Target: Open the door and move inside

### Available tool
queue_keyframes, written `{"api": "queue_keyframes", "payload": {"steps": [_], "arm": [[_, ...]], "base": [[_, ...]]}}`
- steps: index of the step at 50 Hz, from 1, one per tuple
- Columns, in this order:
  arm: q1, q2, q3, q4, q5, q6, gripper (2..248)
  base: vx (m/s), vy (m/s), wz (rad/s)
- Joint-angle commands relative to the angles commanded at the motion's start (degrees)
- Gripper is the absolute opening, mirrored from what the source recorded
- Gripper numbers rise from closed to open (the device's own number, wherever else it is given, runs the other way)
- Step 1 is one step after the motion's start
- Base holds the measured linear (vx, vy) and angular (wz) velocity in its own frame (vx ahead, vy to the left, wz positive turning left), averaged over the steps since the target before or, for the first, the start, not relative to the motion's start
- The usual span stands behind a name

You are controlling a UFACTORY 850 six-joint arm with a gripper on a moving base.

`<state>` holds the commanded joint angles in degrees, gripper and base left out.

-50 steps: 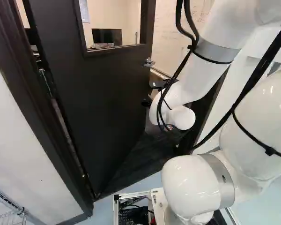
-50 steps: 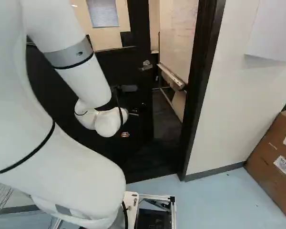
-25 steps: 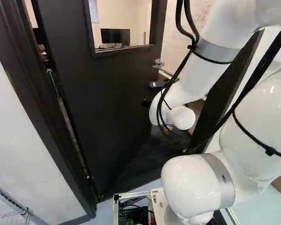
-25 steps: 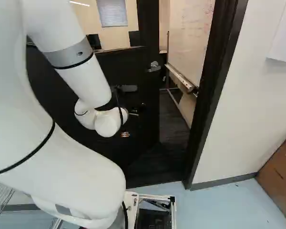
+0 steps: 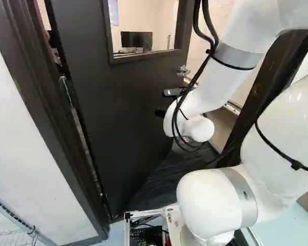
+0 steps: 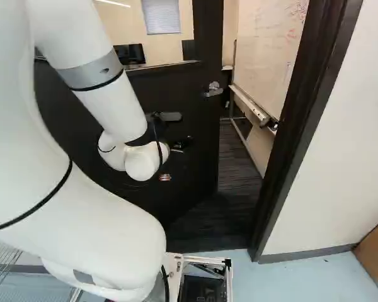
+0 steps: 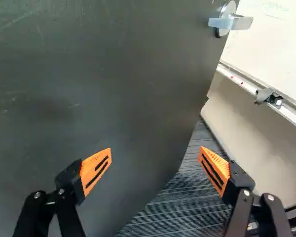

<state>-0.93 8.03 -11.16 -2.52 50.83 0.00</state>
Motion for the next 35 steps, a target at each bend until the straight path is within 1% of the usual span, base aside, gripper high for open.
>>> {"api": "queue_keyframes", "payload": {"steps": [22, 35], "arm": [[0.0, 0.0, 0.0, 0.0, 0.0, 0.0, 247], [0.9, -0.8, -0.8, 0.1, 0.0, 0.0, 247]], "base": [[0.009, -0.001, 0.001], [0.000, 0.000, 0.000]]}}
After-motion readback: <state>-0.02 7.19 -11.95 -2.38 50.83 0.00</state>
